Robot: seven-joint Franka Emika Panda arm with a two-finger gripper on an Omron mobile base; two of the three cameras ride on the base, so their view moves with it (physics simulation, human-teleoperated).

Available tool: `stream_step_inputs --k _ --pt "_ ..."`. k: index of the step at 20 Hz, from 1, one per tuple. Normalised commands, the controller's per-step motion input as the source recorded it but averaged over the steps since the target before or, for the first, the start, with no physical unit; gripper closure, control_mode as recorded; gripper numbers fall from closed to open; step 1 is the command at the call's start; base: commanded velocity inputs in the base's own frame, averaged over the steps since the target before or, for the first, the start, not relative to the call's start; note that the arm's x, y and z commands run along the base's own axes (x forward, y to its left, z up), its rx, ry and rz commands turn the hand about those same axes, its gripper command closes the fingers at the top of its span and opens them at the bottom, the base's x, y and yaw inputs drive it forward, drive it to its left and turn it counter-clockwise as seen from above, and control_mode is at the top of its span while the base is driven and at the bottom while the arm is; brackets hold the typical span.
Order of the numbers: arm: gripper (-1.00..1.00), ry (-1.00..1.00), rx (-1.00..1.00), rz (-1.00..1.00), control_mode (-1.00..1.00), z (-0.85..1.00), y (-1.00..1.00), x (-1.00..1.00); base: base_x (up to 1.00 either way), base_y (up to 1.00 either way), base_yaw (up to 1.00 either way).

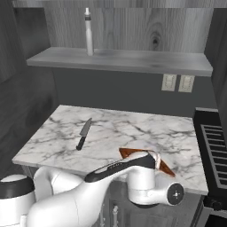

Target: Move the cutting board and knife to the sink. Then move spray from the cabinet to the counter.

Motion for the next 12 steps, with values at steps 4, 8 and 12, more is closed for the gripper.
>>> stream_step_inputs --k 4,8,12 --pt "1.00 0.18 -0.02 -0.09 -1.00 0.37 0.12 0.00 0.00 0.00 0.00" --pt "1.00 0.26 -0.03 -0.09 -1.00 0.46 0.01 0.00 0.00 0.00 0.00" --pt "1.00 0.31 -0.02 -0.07 -1.00 0.52 0.00 0.00 0.00 0.00 0.00"
